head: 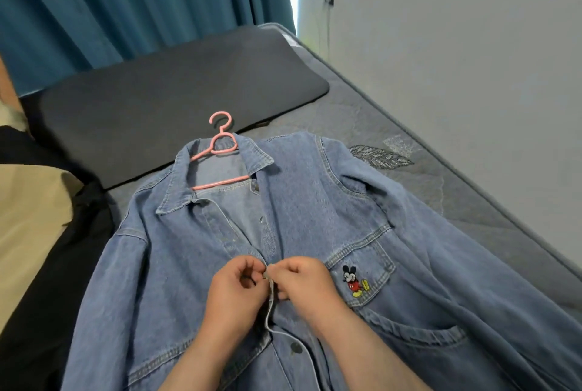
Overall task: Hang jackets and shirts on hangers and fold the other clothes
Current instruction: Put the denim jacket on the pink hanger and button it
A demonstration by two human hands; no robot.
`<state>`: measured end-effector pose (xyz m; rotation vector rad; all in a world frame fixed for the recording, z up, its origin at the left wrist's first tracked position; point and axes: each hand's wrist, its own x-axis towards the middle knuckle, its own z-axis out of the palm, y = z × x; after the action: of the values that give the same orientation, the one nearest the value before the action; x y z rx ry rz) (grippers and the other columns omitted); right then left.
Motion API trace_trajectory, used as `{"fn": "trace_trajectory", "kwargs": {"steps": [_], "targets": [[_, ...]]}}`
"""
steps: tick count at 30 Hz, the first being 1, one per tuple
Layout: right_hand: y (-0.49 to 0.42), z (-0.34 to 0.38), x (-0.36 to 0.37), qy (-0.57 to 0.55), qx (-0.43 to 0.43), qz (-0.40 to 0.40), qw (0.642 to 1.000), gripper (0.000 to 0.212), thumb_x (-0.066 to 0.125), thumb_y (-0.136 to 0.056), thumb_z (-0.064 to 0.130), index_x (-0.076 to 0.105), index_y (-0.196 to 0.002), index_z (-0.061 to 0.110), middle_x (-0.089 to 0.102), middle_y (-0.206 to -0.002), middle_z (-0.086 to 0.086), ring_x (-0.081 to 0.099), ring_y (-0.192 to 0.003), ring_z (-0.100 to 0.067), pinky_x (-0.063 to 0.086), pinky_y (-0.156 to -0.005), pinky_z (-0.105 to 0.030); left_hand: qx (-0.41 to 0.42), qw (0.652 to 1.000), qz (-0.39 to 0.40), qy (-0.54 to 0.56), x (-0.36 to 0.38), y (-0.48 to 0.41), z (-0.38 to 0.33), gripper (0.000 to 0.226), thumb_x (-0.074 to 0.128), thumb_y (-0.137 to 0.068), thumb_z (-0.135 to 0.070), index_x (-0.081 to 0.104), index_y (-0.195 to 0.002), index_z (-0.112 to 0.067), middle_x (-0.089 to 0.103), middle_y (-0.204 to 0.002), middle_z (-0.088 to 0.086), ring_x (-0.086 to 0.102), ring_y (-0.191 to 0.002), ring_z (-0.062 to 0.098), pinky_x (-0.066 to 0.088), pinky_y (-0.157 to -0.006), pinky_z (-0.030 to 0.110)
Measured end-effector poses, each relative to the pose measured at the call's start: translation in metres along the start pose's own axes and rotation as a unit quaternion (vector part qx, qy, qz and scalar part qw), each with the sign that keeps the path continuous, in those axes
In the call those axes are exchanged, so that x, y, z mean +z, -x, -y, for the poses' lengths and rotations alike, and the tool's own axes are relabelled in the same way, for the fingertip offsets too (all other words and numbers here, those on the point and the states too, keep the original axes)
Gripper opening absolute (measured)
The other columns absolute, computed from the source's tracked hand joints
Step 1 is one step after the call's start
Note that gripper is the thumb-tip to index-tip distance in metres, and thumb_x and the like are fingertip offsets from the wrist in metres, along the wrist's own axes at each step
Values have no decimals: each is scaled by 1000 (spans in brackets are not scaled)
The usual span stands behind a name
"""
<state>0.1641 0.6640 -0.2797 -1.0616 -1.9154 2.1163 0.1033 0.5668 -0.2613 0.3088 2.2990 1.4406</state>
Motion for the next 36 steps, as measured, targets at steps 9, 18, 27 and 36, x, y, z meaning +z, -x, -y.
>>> {"fn": "trace_trajectory", "kwargs": {"steps": [9, 18, 27, 36], "targets": [[-3, 1, 6, -23, 44, -51, 997, 19, 65, -75, 5, 64, -59, 15, 58, -57, 0, 51, -59, -14, 47, -62, -33, -41, 999, -14, 13, 3, 3, 5, 23, 61, -80, 13, 64, -79, -10, 54, -63, 2, 50, -51, 7, 52, -53, 36], [-7, -7, 0, 16, 15, -6, 1000, 24, 62, -83, -3, 54, -79, 20, 54, -66, 3, 45, -56, -6, 38, -55, -17, -198, 976, 45, 80, 3, -8, -8, 25, 49, -86, 13, 55, -70, -4, 45, -55, 6, 44, -47, 14, 45, -39, 23], [-1, -12, 3, 124, -75, 7, 989, 37, 52, -82, -8, 51, -70, 27, 48, -61, 9, 45, -51, 1, 36, -54, -11, -273, 954, 112, 57, -7, -26, -11, 26, 44, -88, 15, 56, -74, -4, 44, -51, 4, 34, -42, 10, 24, -34, 14], [-24, 9, -13, 110, -75, -21, 991, 27, 58, -89, 5, 68, -81, 29, 60, -55, 19, 56, -56, 1, 50, -63, -17, -16, 998, -37, -54, -29, -51, -17, 25, 56, -88, 1, 64, -82, -22, 59, -68, 0, 54, -58, 17, 50, -54, 33]]}}
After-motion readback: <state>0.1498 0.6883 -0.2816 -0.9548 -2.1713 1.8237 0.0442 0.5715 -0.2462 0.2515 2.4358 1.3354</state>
